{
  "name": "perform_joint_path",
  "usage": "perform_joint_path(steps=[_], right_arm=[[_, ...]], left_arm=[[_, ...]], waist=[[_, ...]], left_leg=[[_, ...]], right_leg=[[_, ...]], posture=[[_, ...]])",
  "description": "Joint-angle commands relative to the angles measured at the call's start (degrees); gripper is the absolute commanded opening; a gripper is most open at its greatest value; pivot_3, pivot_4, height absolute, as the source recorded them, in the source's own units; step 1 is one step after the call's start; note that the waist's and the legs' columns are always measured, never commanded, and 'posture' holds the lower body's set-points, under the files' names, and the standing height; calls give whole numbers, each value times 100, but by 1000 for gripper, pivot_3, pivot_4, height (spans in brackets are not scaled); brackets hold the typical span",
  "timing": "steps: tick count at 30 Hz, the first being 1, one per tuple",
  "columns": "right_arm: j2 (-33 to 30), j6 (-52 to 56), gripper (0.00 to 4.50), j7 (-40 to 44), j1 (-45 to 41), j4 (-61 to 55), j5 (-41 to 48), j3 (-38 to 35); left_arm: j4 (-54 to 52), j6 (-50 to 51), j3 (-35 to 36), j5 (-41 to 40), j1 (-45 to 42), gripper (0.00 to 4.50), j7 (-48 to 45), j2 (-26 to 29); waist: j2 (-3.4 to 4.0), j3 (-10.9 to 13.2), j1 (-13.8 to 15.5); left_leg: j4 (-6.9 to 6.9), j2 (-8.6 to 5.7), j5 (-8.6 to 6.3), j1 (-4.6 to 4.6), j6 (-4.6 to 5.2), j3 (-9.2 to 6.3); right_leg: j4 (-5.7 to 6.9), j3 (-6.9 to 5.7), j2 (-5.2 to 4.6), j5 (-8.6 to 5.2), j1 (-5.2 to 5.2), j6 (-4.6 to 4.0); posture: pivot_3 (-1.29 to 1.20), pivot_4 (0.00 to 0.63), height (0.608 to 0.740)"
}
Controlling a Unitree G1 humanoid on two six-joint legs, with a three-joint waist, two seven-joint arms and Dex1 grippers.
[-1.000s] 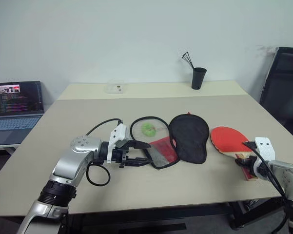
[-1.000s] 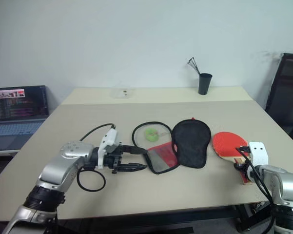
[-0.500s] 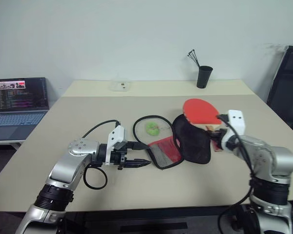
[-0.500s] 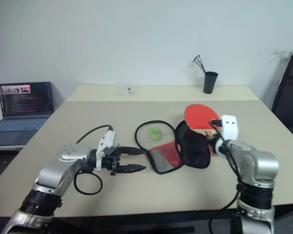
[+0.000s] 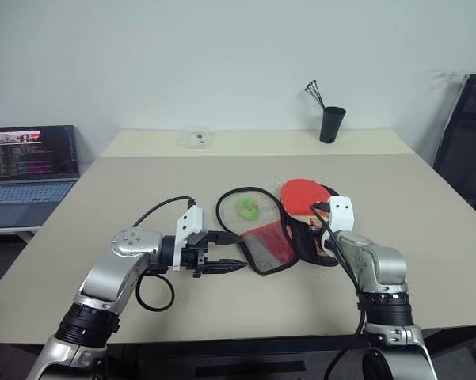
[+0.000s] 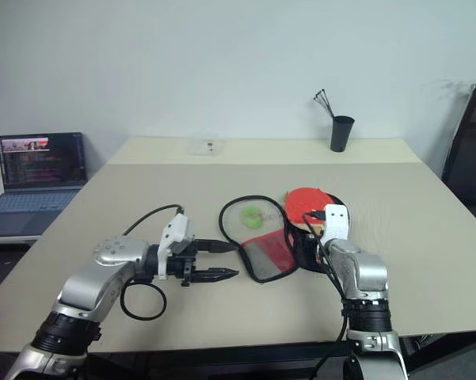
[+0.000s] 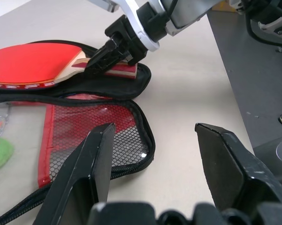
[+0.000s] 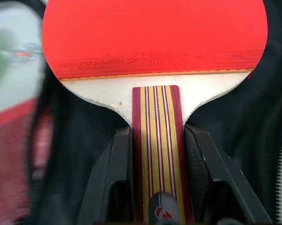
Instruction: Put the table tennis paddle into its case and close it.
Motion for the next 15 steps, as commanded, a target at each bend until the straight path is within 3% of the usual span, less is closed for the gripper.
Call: perform_joint_path(steps=[1,15], right_arm=[[-44,-255,1086,-67,-41,-120,-35,-78],[1,-52,1086,-334,200,-378,-90,-146]], left_arm=[[-266,-23,146,-101,0,2968,21,48],[-247,-23,115,-85,-52,2968,-8,33]], waist=[[0,0,-1],[0,0,18]], left_leg=[[0,1,0,0,0,0],[1,1,0,0,0,-2]], right_leg=[[0,0,1,0,0,0],[2,-1,-1,0,0,0]], posture=[[0,150,740],[0,150,740]])
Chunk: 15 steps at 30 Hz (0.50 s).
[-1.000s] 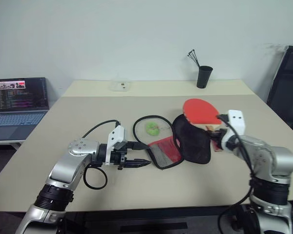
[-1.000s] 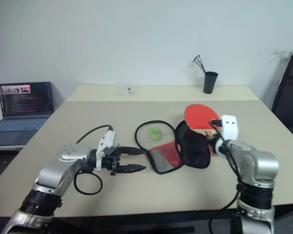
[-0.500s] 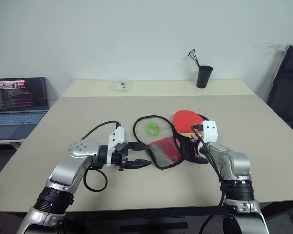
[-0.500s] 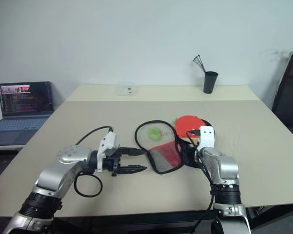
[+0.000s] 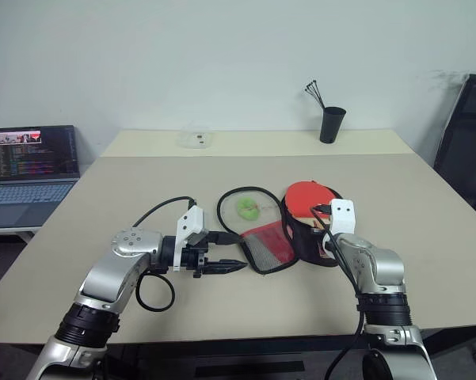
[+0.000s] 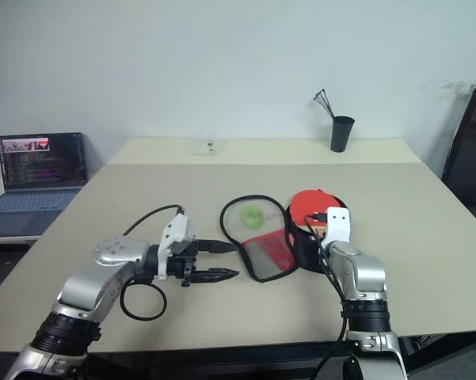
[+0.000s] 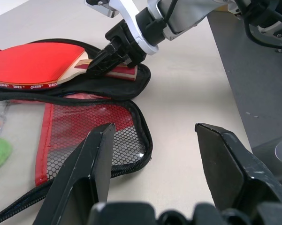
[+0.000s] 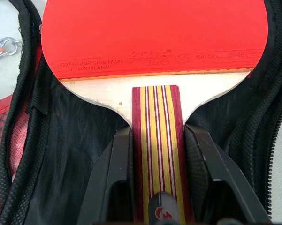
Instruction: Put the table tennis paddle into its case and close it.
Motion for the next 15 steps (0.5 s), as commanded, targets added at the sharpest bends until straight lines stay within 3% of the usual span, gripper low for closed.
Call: perform_joint_path(steps=[1,15], right_arm=[[-62,65,1086,-109,161,-440,-43,-112],[117,86,1086,-237,226,-436,-16,-103]], left_arm=[[-217,-42,118,-86,-50,2968,-2,36],[-127,-104,86,-46,-89,2968,-45,24]], waist=[[0,0,6],[0,0,-1]], left_leg=[[0,0,0,-1,0,-1],[0,0,0,1,0,0]], right_leg=[[0,0,0,0,0,0],[0,0,0,0,1,0]], posture=[[0,150,740],[0,150,740]])
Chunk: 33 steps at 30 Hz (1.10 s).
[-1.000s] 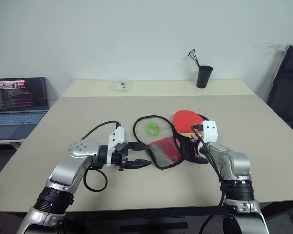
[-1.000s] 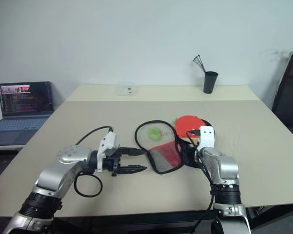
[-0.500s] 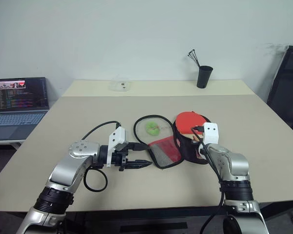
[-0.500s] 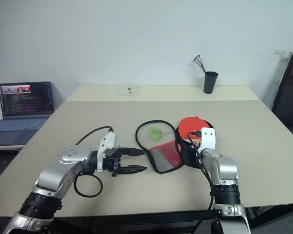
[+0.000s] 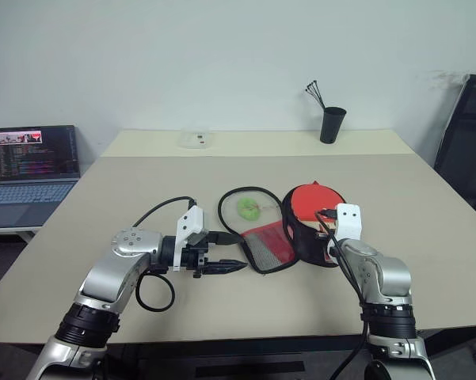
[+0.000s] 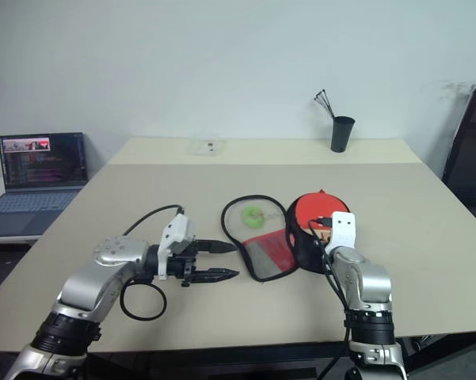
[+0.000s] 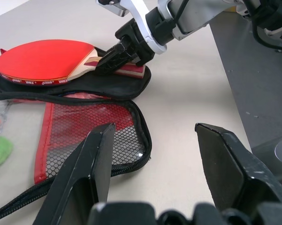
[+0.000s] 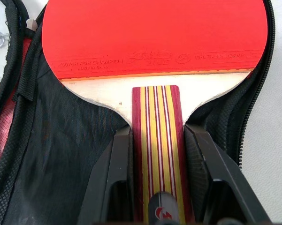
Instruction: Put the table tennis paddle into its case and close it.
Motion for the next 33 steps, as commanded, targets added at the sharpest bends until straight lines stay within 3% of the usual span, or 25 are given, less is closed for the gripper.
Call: perform_joint_path(steps=[1,3,11,18,22,29,33], right_arm=[[70,-113,1086,-39,-112,109,3,-70],[134,-160,1086,-80,-140,161,28,-118],[177,-84,3700,18,-173,-14,44,1],[197,547,3700,562,52,-974,543,116],[-628,509,3700,1416,450,-2010,804,468],[-1961,571,3700,2839,750,-2942,1868,-222],[-2433,249,3728,3415,1010,-3182,2195,-195]], left_arm=[[-121,-105,89,-43,-85,2968,-30,26],[-131,-113,97,-40,-62,2968,-24,32],[-154,-127,170,-32,42,2968,84,42],[254,-404,313,203,205,2968,466,18],[1046,-892,344,727,128,2968,960,9],[2503,-1118,164,1445,-411,2968,1788,-253],[3148,-1318,30,1696,-735,2049,1879,-500]], waist=[[-1,-1,-5],[-2,-1,-9],[-2,-2,-13],[-1,-1,-12],[0,0,-7],[-2,-1,22],[-3,-2,20]], left_leg=[[0,0,0,1,0,0],[1,0,0,3,0,1],[1,0,0,5,0,2],[0,3,0,4,0,0],[1,5,0,3,0,-2],[4,0,0,0,0,-6],[2,-5,-1,1,1,-5]], right_leg=[[0,0,0,0,0,0],[1,1,0,0,1,0],[4,2,2,0,1,0],[4,2,2,0,1,0],[3,-1,1,0,0,0],[0,-11,-5,0,4,1],[-8,-12,-3,0,8,1]], posture=[[0,150,740],[0,150,740],[0,150,740],[0,150,740],[0,150,740],[0,150,740],[0,150,740]])
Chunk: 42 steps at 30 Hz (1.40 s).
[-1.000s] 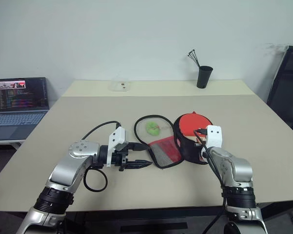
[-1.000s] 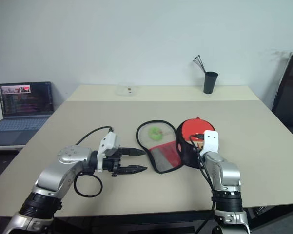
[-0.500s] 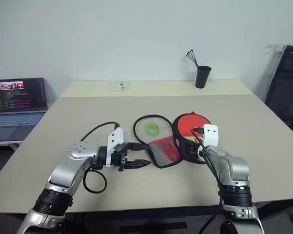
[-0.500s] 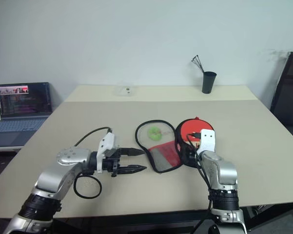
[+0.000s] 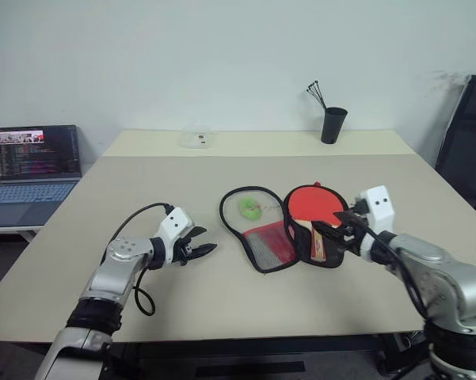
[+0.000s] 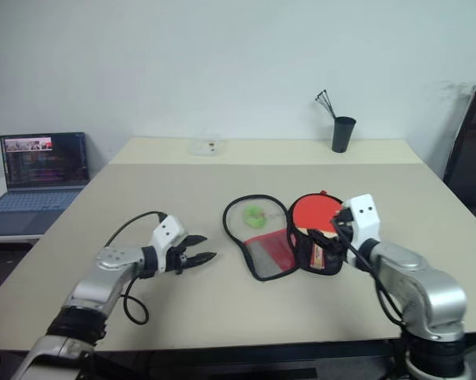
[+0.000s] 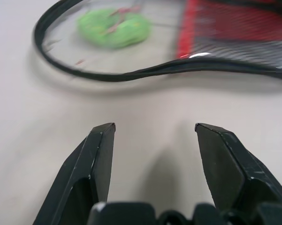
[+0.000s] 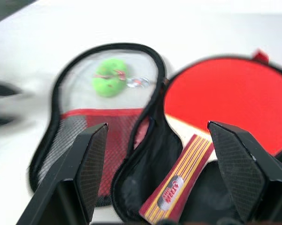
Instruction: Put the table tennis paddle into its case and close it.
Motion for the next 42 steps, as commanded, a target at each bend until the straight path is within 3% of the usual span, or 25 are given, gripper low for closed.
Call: perform_joint_path(steps=[1,6,15,31,36,42], right_arm=[[-264,-394,3728,506,214,-412,327,15],[-489,-658,3728,584,488,-465,273,165],[-593,-814,3728,552,580,-431,265,300],[-1365,-717,3728,1032,1083,-483,847,-363],[-1701,-755,3728,1022,1303,-148,806,-721],[-1693,-729,3728,830,1314,-6,782,-718]], left_arm=[[411,-257,-71,174,-335,1707,68,-189],[1091,-540,-186,398,-666,12,54,-391],[2164,-613,-34,292,-1308,12,42,-1119],[1826,-359,-150,192,-2773,12,-441,-2239],[2682,-720,-276,460,-3455,12,-125,-2882],[3616,-1226,-273,711,-3879,12,364,-3237]], waist=[[0,0,-3],[-1,0,-26],[-4,-2,99],[-7,0,134],[-10,1,143],[-10,2,77]], left_leg=[[0,0,0,0,0,0],[2,0,0,1,0,3],[9,-8,0,8,0,-5],[5,-9,-4,-8,6,-5],[7,-13,-8,-11,13,-4],[5,-7,-21,-6,36,11]], right_leg=[[0,-1,1,0,0,0],[3,2,2,0,0,0],[5,-6,-4,1,15,1],[-37,-8,1,5,20,7],[-46,-8,1,6,24,10],[-44,-2,14,6,26,11]], posture=[[0,150,740],[0,150,740],[0,150,740],[0,150,740],[0,150,740],[0,150,740]])
